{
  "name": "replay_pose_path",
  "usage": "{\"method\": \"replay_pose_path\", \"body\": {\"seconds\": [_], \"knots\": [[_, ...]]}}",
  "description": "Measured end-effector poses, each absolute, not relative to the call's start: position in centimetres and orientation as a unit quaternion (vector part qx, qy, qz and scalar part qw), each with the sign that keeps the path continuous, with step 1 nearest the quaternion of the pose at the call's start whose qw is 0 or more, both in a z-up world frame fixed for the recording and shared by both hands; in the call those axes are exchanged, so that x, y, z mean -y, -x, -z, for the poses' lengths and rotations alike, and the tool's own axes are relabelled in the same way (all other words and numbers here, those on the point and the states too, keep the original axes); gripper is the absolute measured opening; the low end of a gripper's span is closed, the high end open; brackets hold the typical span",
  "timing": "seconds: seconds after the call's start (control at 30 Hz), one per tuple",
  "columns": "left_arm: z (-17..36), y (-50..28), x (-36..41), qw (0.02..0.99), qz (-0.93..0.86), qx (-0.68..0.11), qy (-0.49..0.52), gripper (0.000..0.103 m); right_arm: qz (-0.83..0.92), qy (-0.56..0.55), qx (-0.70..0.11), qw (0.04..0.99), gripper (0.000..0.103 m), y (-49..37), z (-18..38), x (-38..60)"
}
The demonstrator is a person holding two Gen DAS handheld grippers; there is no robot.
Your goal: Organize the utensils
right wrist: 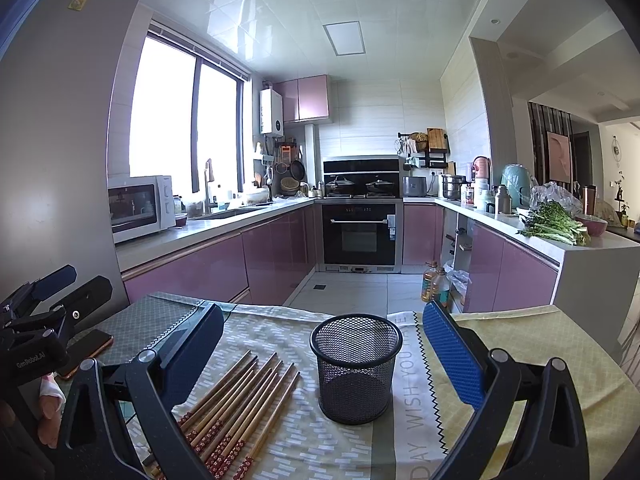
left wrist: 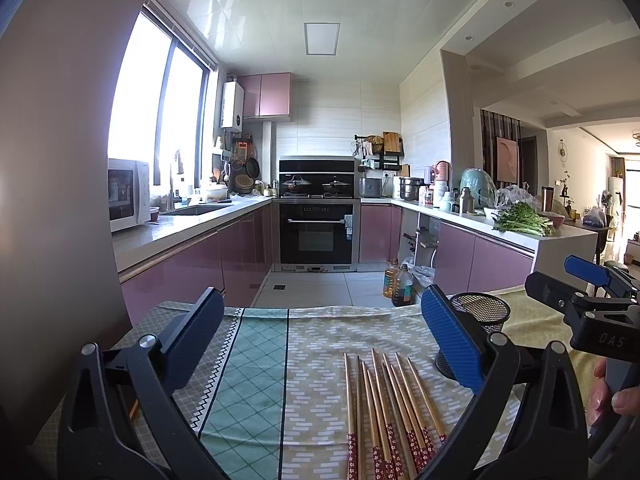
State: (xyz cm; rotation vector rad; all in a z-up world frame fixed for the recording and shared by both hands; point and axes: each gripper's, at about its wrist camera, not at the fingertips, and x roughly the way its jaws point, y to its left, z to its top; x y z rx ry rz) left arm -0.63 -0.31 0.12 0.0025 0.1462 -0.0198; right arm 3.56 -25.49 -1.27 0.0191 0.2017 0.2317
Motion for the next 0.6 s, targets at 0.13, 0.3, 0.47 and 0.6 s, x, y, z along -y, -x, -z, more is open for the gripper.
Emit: {"method": "replay_pose_path", "body": {"seconds": [0.13, 0.3, 0.47, 0.6], "knots": [[-0.2, 0.66, 0.23, 0.997, 0.01, -0.072, -0.001, 0.097, -0.115, -0.011, -0.101, 0.988, 0.097, -3.55, 1.24, 25.57], [-0.34, 0.49, 0.15, 0.997, 0.01, -0.071, -0.003, 0.097, -0.117, -0.011, -0.101, 0.988, 0.097, -3.55, 1.26, 25.57], [-0.1, 0.69, 0.28, 0.997, 0.01, -0.073, -0.001, 0.097, -0.117, -0.011, -0.101, 0.988, 0.097, -3.54, 1.16, 25.66], [-0.15, 0.69, 0.32, 0.997, 0.01, -0.072, -0.002, 0.097, -0.118, -0.01, -0.102, 0.988, 0.097, -3.59, 1.13, 25.65]]}}
